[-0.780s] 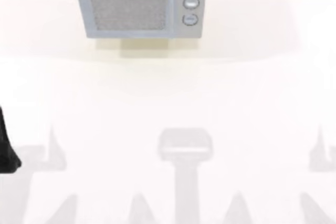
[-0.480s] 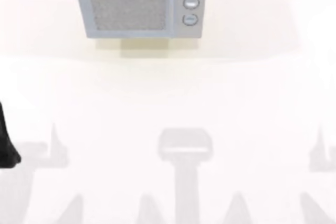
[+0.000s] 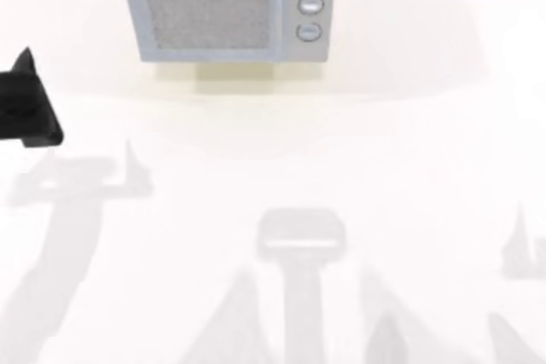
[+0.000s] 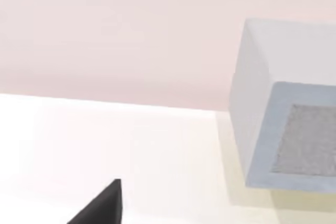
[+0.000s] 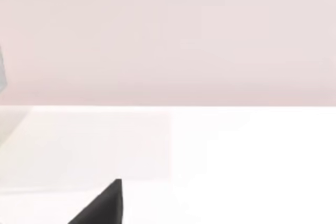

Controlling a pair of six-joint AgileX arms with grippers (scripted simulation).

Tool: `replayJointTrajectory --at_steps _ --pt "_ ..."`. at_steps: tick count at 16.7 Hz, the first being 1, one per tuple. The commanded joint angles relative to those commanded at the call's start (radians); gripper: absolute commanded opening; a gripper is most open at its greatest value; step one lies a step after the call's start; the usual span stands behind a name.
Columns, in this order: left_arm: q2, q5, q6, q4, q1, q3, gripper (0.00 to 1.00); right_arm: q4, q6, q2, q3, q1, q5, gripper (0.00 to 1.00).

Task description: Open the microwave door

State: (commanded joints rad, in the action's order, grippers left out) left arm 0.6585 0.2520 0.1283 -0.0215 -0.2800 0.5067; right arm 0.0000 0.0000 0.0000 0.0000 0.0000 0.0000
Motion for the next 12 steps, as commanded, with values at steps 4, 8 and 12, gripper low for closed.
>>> replayJointTrajectory --at_steps 4,8,12 --pt "0.426 0.136 0.089 0.012 -0.154 0.304 1.0 0.0 0.0 0.0 0.0 0.0 0.0 1.0" --pt "0.819 0.263 0.167 0.016 -0.295 0.576 1.0 0.0 0.0 0.0 0.0 0.0 0.0 1.0" --pt "1.104 0.361 0.219 0.003 -0.404 0.771 1.0 0.0 0.0 0.0 0.0 0.0 0.0 1.0"
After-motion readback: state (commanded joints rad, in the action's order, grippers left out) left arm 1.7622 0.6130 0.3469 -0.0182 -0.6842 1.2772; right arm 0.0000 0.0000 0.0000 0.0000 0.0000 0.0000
